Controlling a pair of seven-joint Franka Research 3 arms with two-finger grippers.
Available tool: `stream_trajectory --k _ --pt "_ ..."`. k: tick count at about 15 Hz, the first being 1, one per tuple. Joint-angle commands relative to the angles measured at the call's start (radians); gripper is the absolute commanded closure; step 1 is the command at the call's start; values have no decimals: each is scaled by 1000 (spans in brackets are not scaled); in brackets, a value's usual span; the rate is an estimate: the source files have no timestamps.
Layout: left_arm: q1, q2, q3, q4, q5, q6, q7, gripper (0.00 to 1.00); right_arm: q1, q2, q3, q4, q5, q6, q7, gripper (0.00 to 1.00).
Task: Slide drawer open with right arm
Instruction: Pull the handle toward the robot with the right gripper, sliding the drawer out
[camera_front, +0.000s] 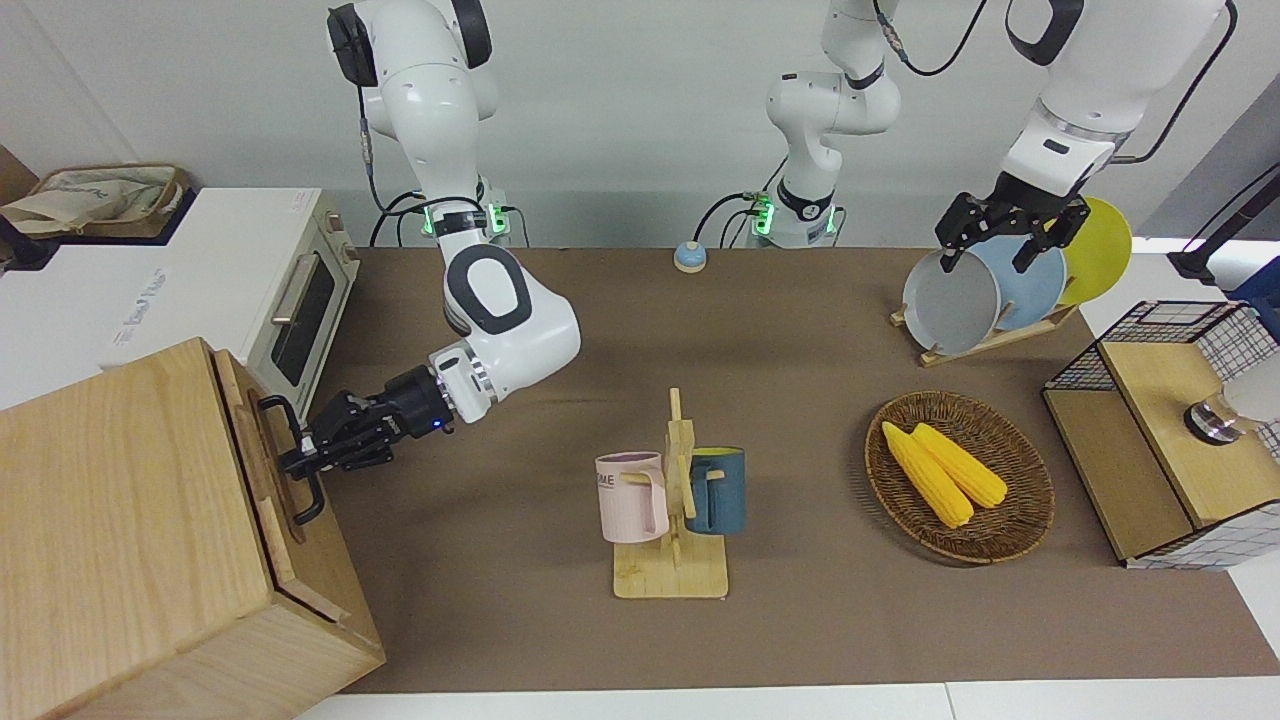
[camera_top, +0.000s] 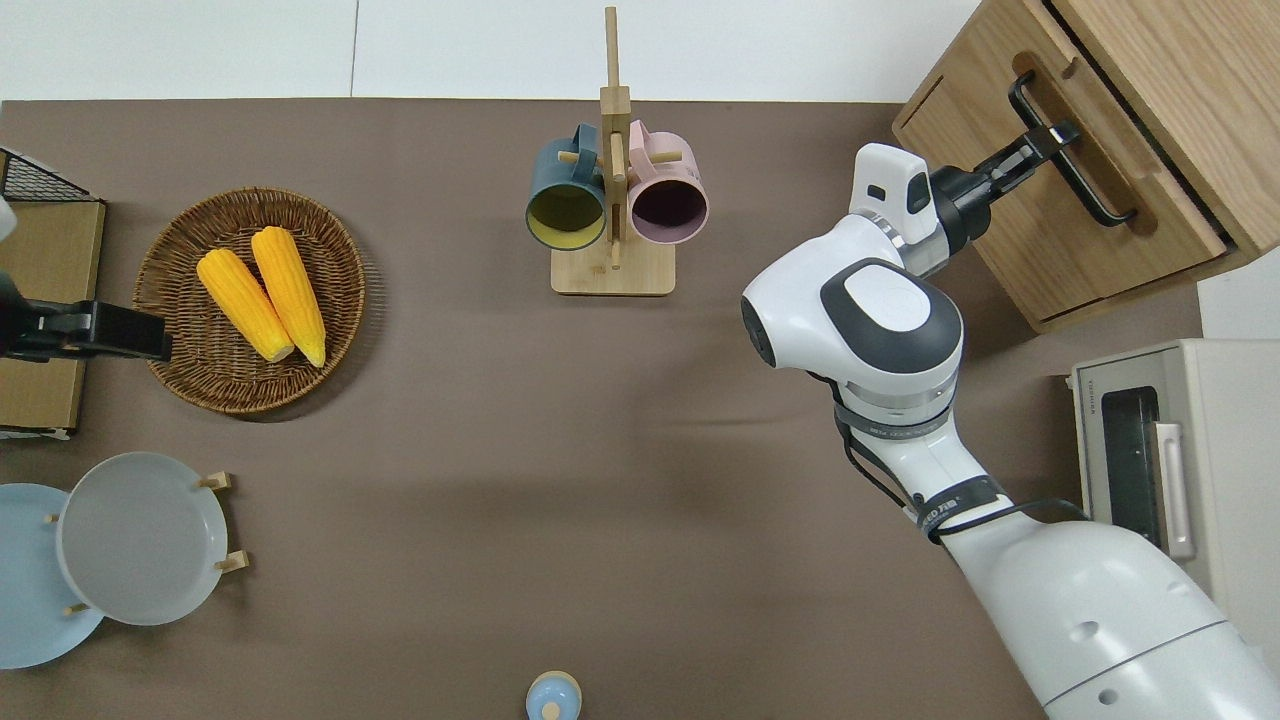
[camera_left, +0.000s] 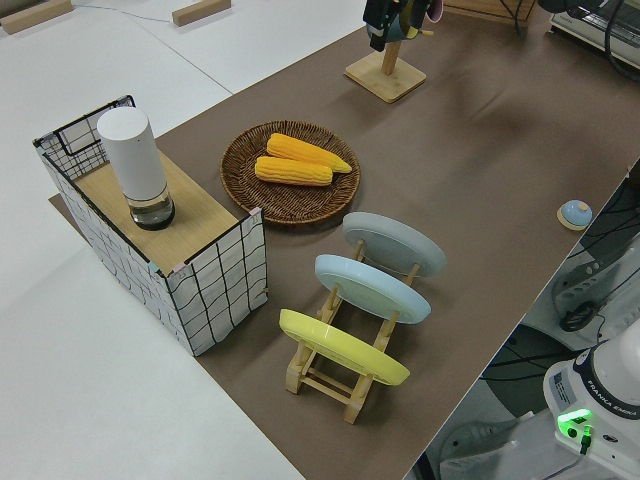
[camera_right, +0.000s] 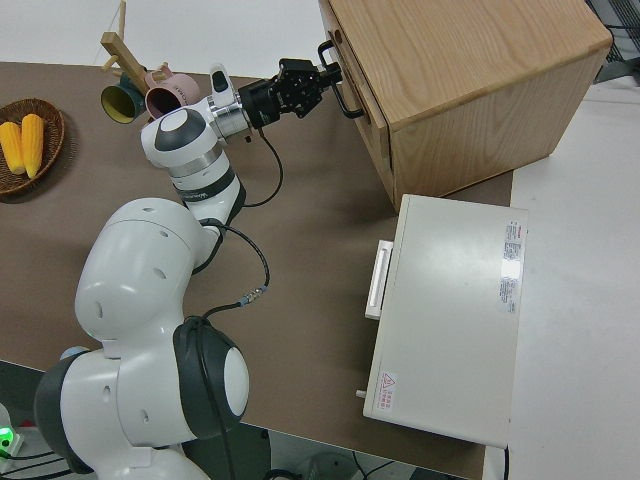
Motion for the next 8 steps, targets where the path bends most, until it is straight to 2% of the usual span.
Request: stream_trajectory --k 1,4,8 --pt "-17 13 17 20 12 0 7 2 54 -31 4 -1 18 -31 -91 984" --pt "-17 13 17 20 12 0 7 5 119 -32 4 6 57 -86 -140 984" --pt "-17 13 17 20 12 0 7 5 159 -31 9 28 77 -117 -162 984"
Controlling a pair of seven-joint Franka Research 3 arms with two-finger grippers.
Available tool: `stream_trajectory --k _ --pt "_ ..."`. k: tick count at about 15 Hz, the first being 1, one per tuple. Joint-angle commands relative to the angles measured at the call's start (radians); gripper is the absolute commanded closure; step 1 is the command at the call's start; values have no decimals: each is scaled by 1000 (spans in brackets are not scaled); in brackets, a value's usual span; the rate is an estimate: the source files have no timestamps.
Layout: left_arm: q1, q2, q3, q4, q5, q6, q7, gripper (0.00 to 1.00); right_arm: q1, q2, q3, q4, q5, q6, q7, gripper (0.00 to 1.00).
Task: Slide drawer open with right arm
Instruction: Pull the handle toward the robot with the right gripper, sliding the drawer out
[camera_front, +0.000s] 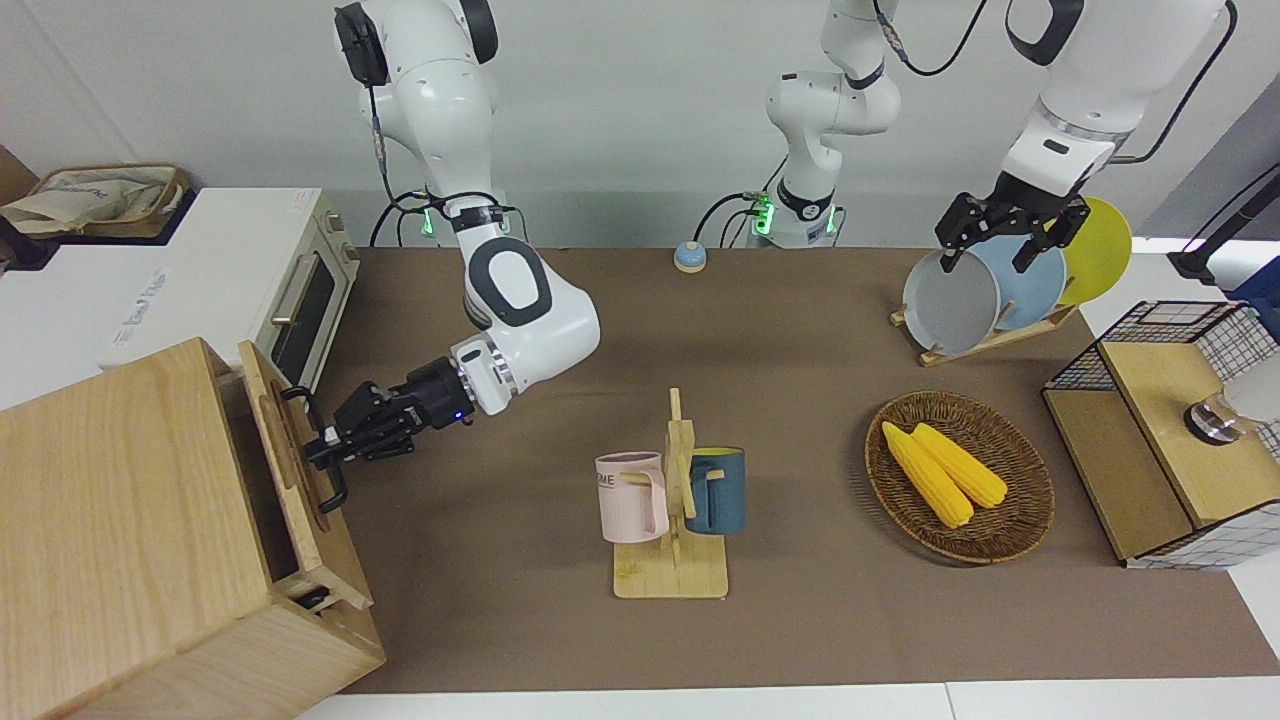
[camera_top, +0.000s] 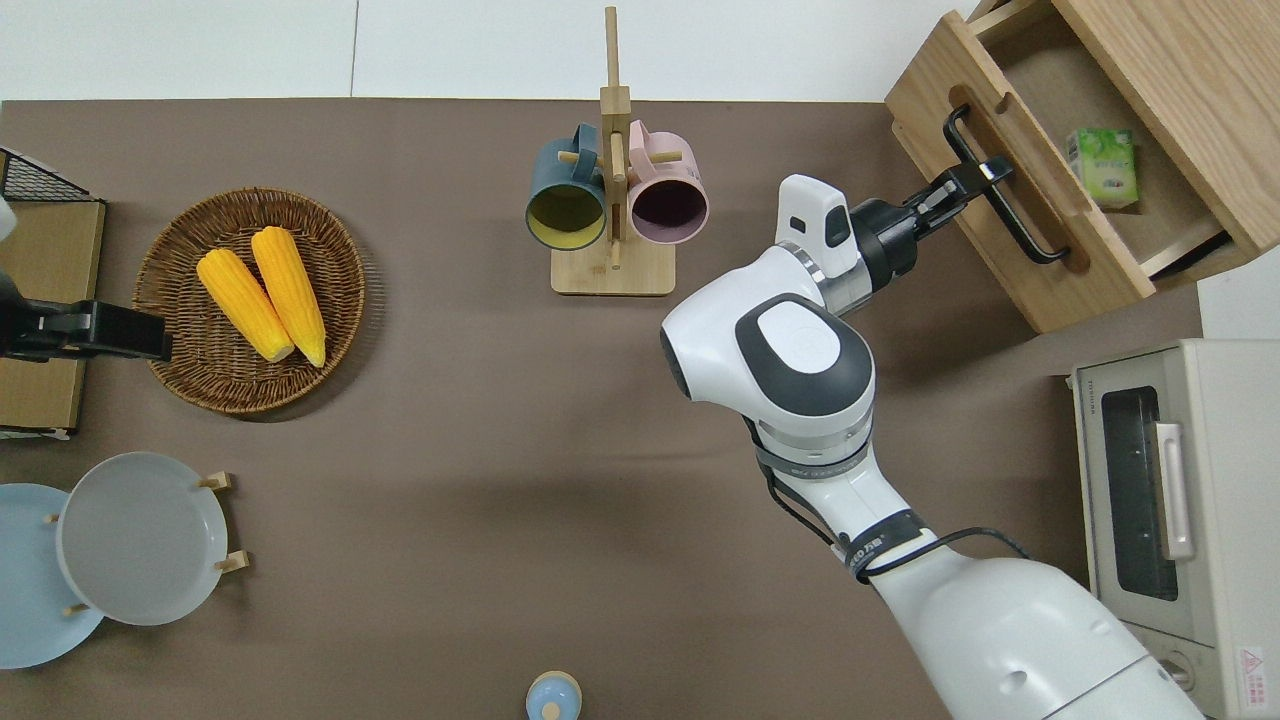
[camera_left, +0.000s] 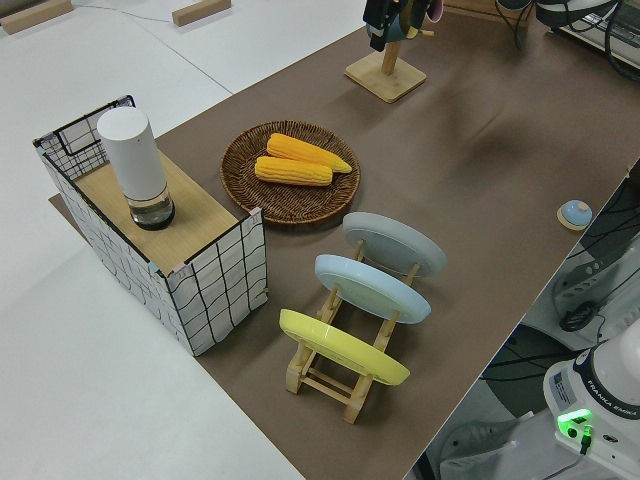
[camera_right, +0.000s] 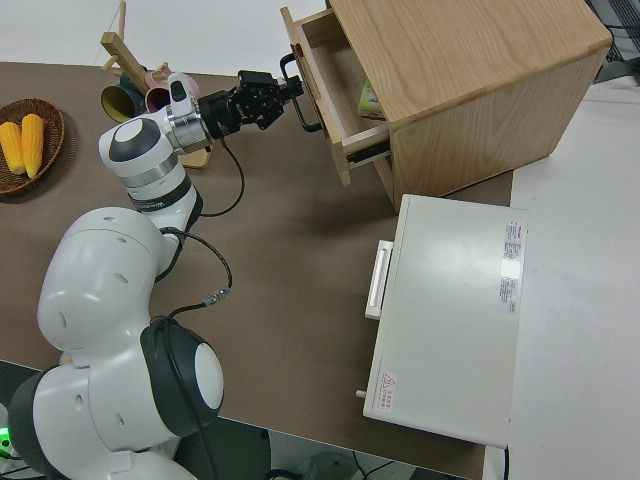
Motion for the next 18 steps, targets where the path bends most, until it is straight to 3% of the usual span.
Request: stream_trajectory --k 1,4,18 --pt "-17 13 17 20 11 0 7 2 42 -22 1 30 -13 8 -128 984" --pt "-17 13 17 20 12 0 7 5 85 -21 1 30 8 -52 -124 984" --pt "-17 13 17 20 12 0 7 5 208 -16 -8 33 51 -132 -147 984"
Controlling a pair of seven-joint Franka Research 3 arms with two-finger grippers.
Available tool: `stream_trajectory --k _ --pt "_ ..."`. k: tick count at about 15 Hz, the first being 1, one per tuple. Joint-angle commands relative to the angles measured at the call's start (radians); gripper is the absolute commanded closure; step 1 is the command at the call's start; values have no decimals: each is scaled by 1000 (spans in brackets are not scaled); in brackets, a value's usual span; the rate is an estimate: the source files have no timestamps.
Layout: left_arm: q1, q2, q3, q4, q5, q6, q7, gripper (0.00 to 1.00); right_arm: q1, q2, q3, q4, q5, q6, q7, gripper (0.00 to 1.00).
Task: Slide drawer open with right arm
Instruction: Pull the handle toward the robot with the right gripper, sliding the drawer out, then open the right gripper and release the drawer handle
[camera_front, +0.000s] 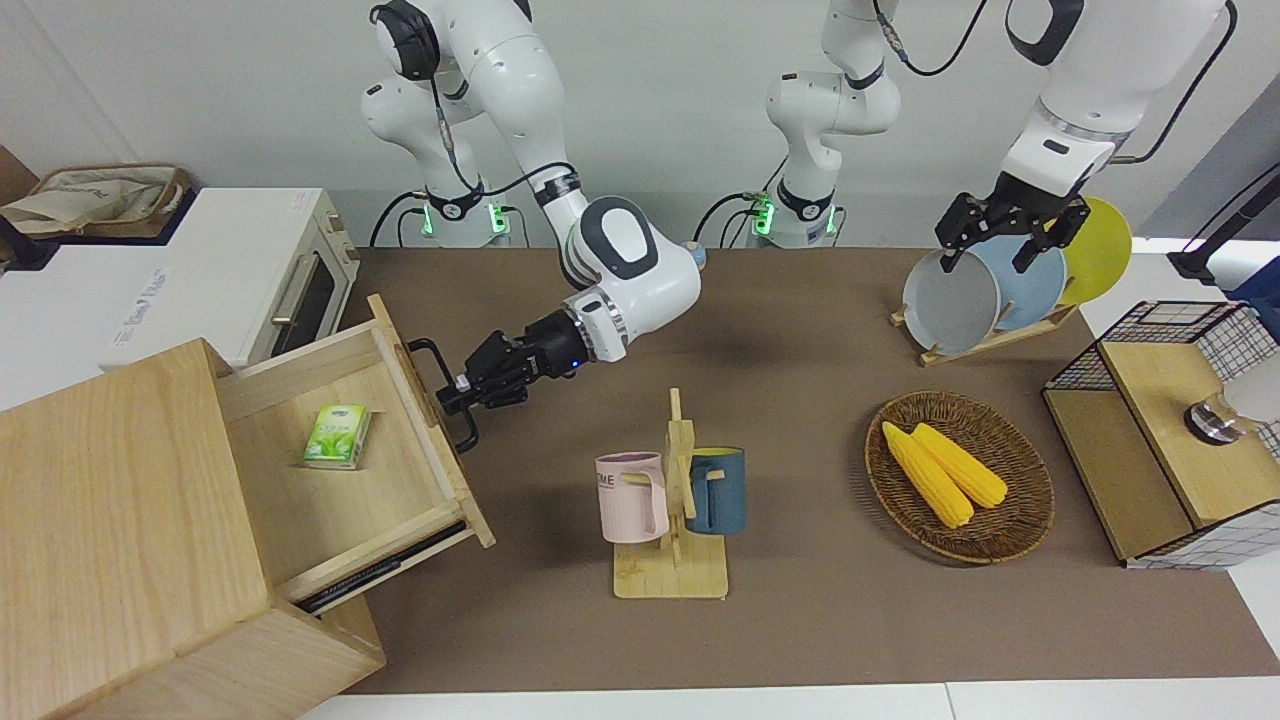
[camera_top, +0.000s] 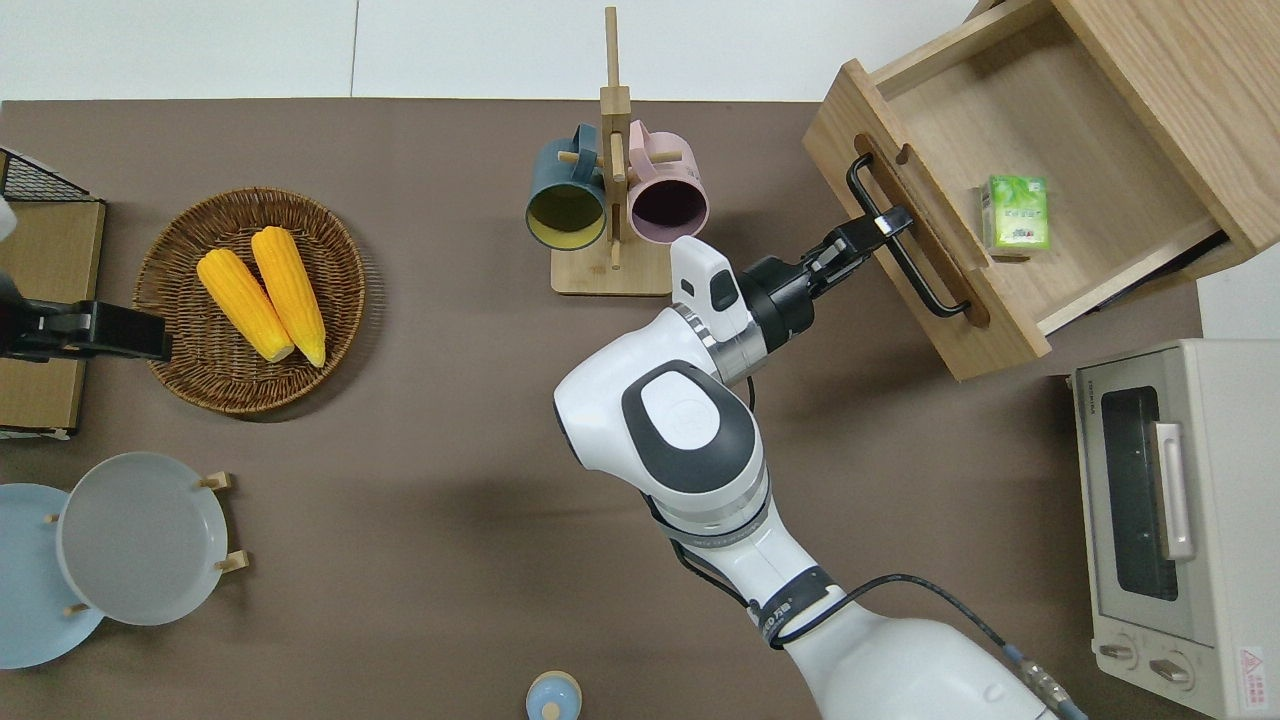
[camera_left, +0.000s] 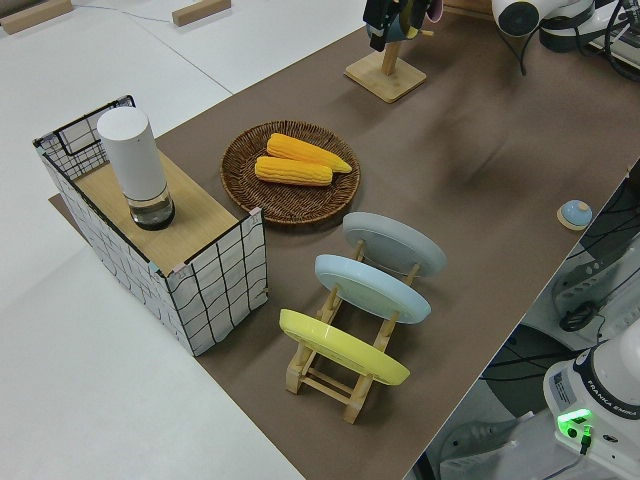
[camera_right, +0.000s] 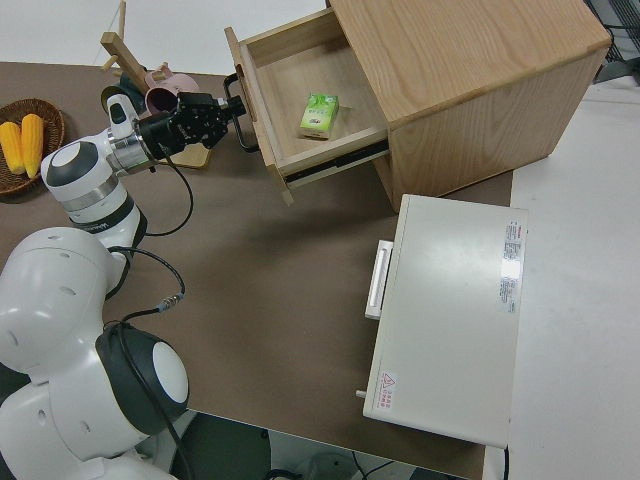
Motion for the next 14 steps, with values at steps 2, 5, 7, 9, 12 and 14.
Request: stream_trajectory --k 2,5,7,9,12,14 --pt "-17 13 17 20 12 0 7 5 55 -9 -10 46 -22 -28 -139 984" --pt "-17 13 17 20 12 0 7 5 84 -3 -10 49 -22 -58 -150 984" --pt "-17 13 17 20 12 0 7 5 99 2 -10 49 -22 -78 -150 984" --pt "-17 13 17 20 12 0 7 2 115 11 -12 51 -24 -94 -151 984" --pt "-17 13 17 20 12 0 7 5 133 17 -13 52 -25 -109 -151 984" --pt "-17 13 17 20 12 0 7 2 138 19 -24 54 -25 -109 -151 982"
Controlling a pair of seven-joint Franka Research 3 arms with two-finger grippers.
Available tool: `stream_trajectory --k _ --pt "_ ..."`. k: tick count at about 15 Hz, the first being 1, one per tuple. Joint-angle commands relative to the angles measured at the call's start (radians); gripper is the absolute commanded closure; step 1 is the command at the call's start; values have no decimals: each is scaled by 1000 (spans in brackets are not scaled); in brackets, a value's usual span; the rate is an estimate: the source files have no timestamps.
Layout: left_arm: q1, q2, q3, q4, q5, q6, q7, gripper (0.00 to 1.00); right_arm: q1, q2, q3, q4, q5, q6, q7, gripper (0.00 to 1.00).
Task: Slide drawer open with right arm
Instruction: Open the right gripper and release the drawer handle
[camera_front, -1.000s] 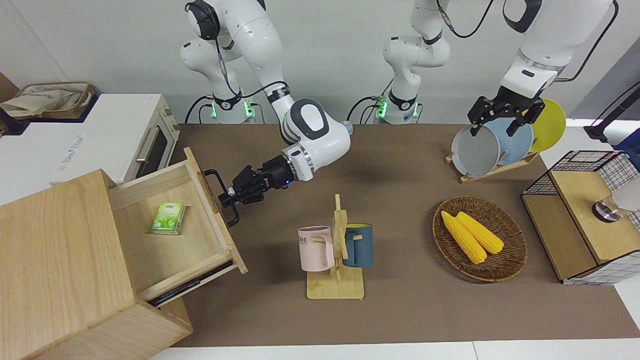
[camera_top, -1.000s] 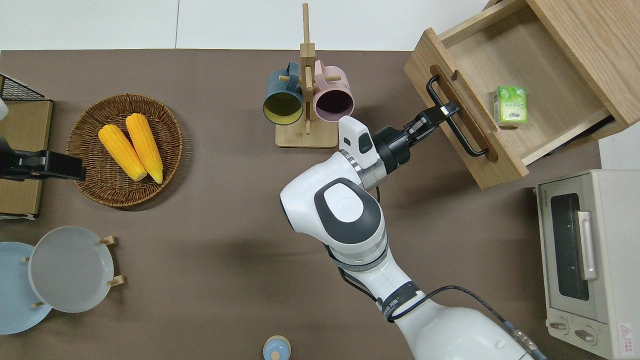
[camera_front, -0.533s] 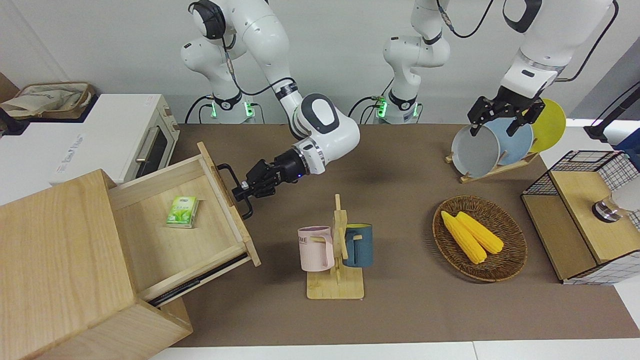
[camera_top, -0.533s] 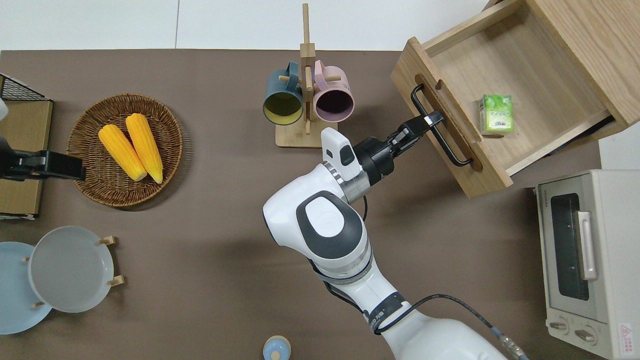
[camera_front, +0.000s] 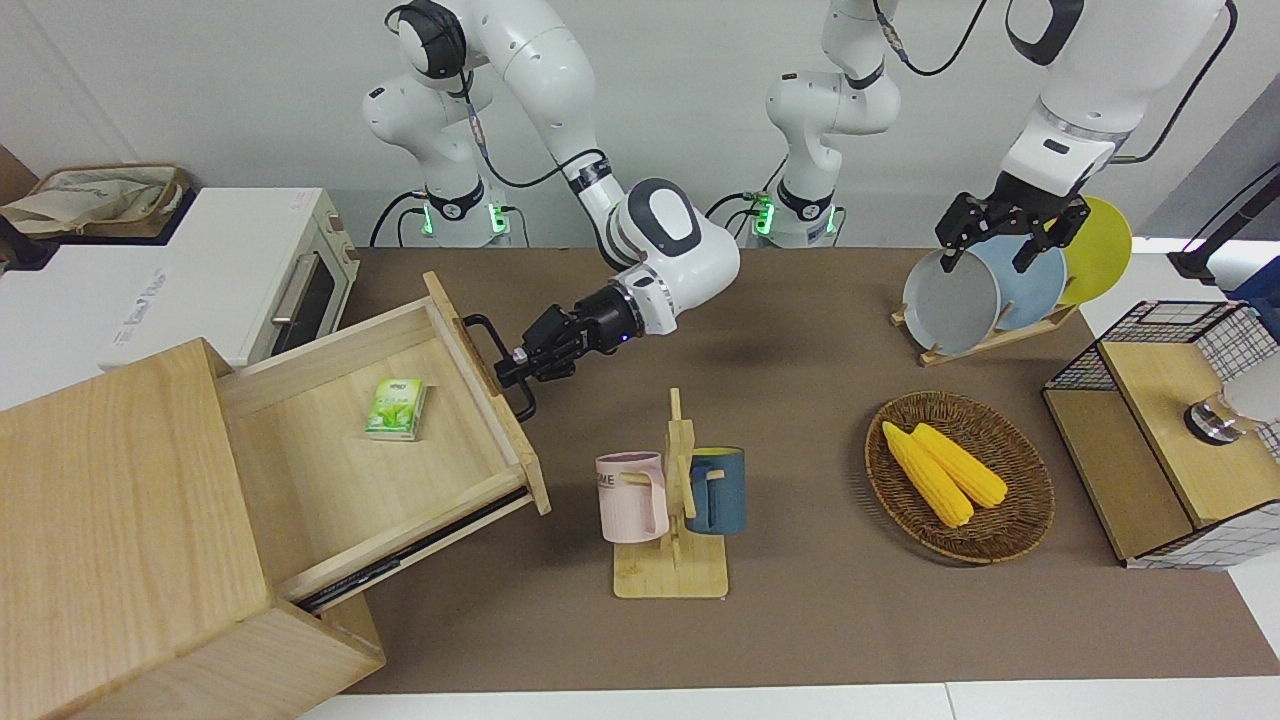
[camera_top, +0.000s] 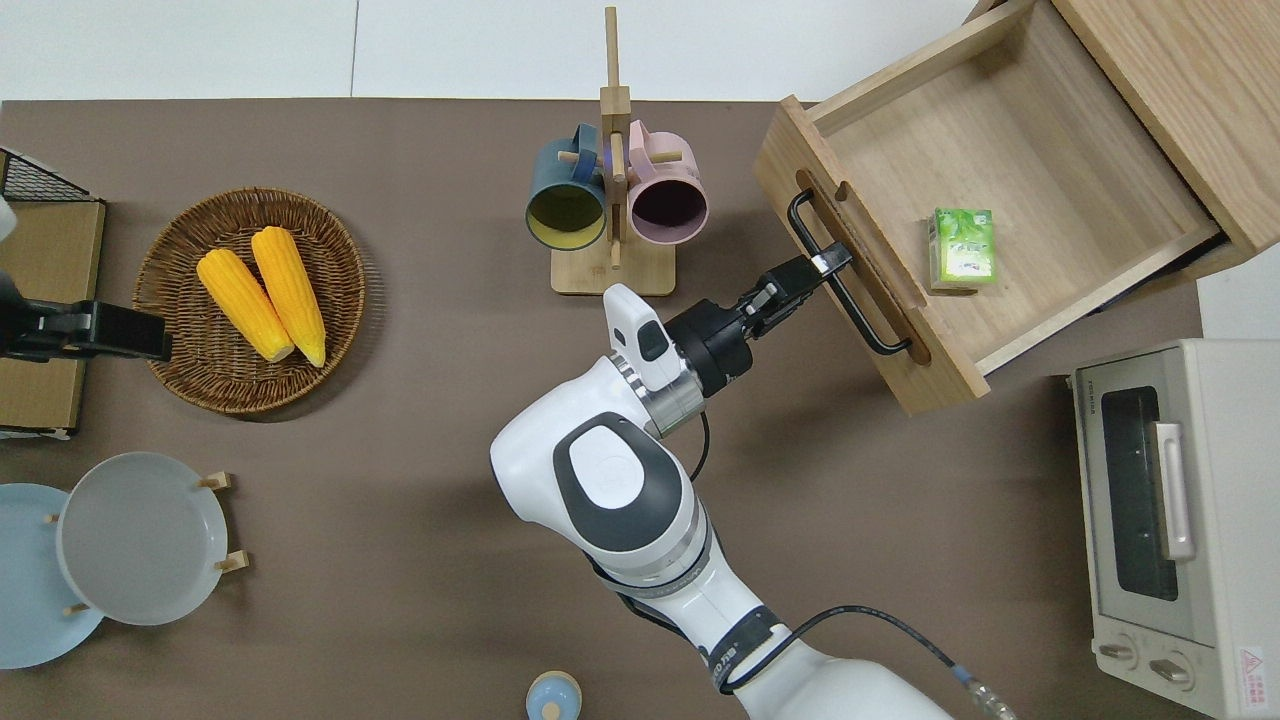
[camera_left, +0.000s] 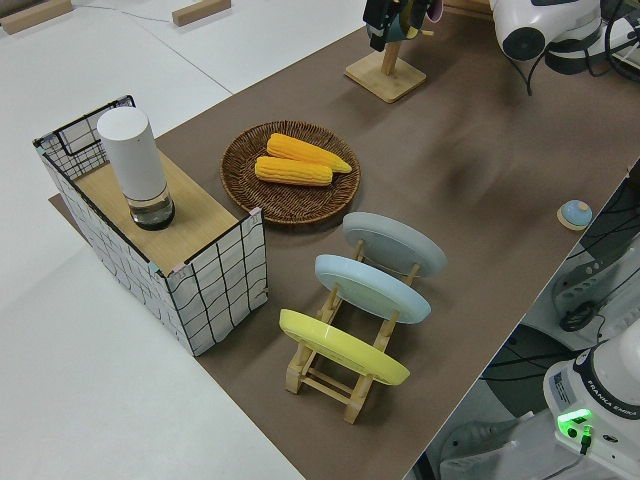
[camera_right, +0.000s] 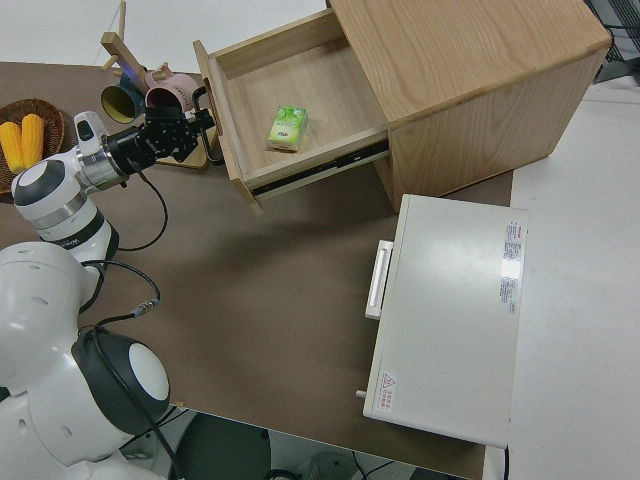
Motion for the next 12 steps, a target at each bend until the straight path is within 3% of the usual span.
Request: stream_trajectory --k 1,4,7,9,10,11,12 --pt "-17 13 17 20 12 0 7 5 28 7 -23 54 -43 -25 -145 982" --pt "-17 13 17 20 12 0 7 2 31 14 -23 55 -43 -25 -145 971" --pt "-17 13 17 20 12 0 7 2 34 24 -25 69 -43 -25 -142 894" --pt "-17 13 17 20 12 0 7 2 34 27 -26 70 -43 -25 -136 665" --pt "-17 13 17 20 12 0 7 2 34 27 -29 70 -43 -25 -131 612" --pt "-17 13 17 20 12 0 7 5 34 27 -31 70 -42 -25 -128 462" --pt "-17 13 17 20 12 0 7 2 33 27 -31 78 -37 -24 -123 171"
